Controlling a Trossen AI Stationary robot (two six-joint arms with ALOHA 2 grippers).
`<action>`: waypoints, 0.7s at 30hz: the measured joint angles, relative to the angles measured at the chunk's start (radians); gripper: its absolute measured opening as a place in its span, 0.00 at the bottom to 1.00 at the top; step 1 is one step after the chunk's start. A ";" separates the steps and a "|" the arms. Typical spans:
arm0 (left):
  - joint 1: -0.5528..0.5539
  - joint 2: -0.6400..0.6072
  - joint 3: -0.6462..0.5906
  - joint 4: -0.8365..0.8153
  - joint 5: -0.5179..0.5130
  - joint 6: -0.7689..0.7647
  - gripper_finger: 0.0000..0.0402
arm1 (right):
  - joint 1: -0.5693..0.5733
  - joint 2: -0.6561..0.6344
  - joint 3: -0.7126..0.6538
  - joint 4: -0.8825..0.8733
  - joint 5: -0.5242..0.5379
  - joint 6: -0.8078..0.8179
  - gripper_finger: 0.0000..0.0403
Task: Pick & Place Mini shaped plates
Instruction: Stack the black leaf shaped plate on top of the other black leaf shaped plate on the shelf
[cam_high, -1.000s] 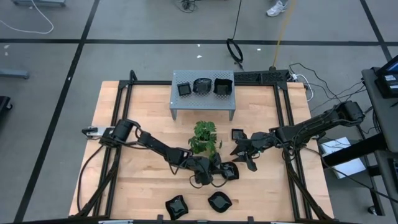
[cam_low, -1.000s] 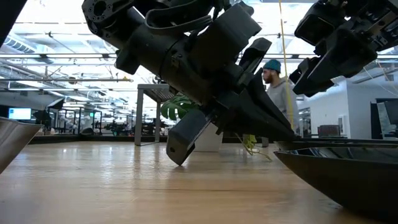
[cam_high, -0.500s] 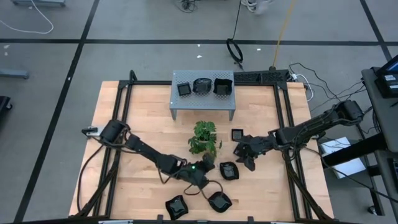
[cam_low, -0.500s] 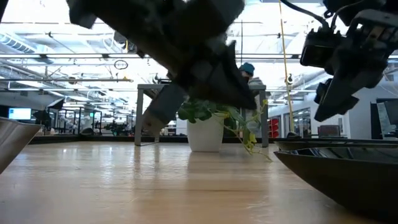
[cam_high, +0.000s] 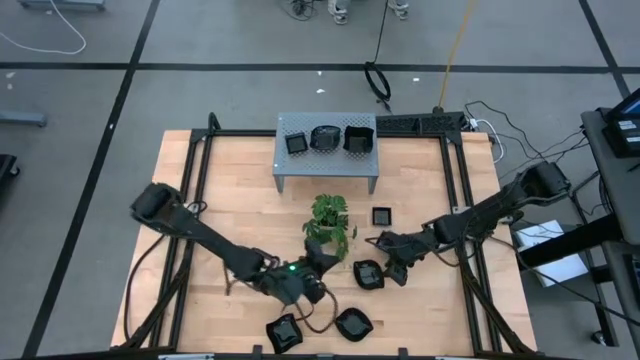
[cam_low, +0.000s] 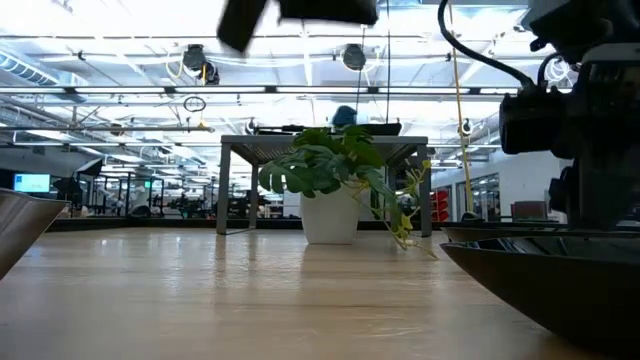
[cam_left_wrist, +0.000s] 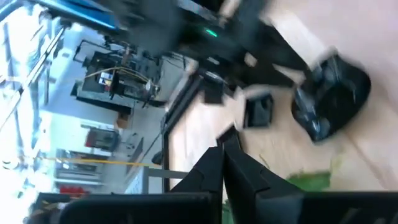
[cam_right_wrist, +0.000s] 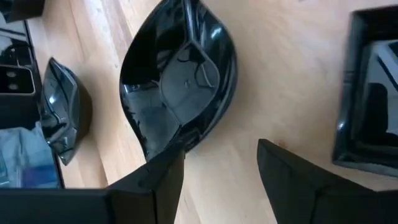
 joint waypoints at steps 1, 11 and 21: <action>-0.004 -0.025 0.000 -0.003 0.000 -0.024 0.05 | 0.002 0.019 0.000 0.025 0.000 0.000 0.47; -0.054 -0.276 0.001 -0.055 -0.001 -0.266 0.08 | 0.003 0.117 0.002 0.139 0.000 -0.014 0.46; -0.122 -0.460 0.001 -0.066 -0.001 -0.369 0.01 | 0.003 0.159 0.001 0.218 0.003 -0.146 0.29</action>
